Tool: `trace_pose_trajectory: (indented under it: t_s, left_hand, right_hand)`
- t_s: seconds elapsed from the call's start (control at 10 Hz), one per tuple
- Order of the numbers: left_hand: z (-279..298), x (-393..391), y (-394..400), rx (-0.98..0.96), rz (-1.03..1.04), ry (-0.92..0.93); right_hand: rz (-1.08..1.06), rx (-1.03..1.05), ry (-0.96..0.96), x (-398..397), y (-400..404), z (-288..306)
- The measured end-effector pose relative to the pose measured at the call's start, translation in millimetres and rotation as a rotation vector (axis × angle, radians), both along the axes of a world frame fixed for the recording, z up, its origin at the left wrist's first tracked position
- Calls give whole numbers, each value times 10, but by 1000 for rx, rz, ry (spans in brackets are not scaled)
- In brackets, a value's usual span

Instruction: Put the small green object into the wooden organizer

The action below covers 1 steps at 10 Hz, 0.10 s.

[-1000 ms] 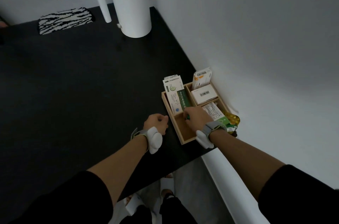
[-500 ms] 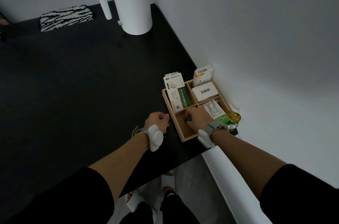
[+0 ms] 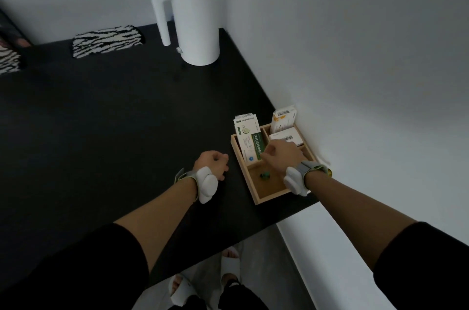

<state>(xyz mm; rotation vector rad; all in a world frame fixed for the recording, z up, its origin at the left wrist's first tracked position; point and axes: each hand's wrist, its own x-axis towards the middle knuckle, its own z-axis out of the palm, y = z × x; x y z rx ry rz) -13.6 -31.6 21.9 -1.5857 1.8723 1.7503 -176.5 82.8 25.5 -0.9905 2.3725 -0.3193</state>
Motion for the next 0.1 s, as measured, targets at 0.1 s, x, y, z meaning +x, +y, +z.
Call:
trace_pose_trajectory:
  t_s: [0.1]
  left_hand:
    - [154,130,-181,-40,39,40]
  right_hand:
    - [-36,-29,-1,4,-171,186]
